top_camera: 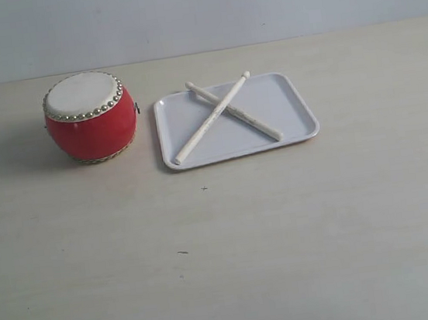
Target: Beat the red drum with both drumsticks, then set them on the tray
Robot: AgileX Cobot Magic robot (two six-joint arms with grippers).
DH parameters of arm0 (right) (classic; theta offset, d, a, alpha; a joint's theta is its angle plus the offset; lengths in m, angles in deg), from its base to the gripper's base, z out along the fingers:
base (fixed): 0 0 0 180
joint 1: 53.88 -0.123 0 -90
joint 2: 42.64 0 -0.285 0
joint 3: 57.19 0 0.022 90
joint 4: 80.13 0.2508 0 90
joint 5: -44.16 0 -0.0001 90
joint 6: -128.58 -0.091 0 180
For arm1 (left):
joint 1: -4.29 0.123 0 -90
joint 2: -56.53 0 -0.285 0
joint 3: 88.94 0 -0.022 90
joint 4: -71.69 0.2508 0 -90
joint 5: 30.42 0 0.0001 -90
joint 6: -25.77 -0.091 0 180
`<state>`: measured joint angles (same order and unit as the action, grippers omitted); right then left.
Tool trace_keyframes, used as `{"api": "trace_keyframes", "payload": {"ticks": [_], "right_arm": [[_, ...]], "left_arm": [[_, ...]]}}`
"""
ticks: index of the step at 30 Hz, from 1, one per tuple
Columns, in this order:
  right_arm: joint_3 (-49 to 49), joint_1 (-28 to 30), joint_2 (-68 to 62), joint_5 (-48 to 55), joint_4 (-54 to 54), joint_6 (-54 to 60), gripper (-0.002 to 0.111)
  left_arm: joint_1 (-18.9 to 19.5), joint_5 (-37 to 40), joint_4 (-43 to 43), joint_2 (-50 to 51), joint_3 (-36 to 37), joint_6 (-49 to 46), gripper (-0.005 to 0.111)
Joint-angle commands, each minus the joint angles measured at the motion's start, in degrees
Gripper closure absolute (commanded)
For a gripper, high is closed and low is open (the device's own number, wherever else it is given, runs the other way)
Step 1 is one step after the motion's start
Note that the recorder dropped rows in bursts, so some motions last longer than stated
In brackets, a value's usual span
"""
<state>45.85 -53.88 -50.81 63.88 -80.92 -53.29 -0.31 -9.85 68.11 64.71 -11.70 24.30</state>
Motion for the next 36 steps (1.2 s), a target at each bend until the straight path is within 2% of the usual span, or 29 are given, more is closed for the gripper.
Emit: {"api": "trace_keyframes", "payload": {"ticks": [1, 36], "right_arm": [[-0.26, 0.29, 0.38, -0.40, 0.35, 0.21, 0.108], [-0.26, 0.29, 0.38, -0.40, 0.80, 0.22, 0.108]], "left_arm": [[0.25, -0.34, 0.08, -0.39, -0.02, -0.03, 0.107], [0.25, -0.34, 0.08, -0.39, -0.02, 0.09, 0.107]]}}
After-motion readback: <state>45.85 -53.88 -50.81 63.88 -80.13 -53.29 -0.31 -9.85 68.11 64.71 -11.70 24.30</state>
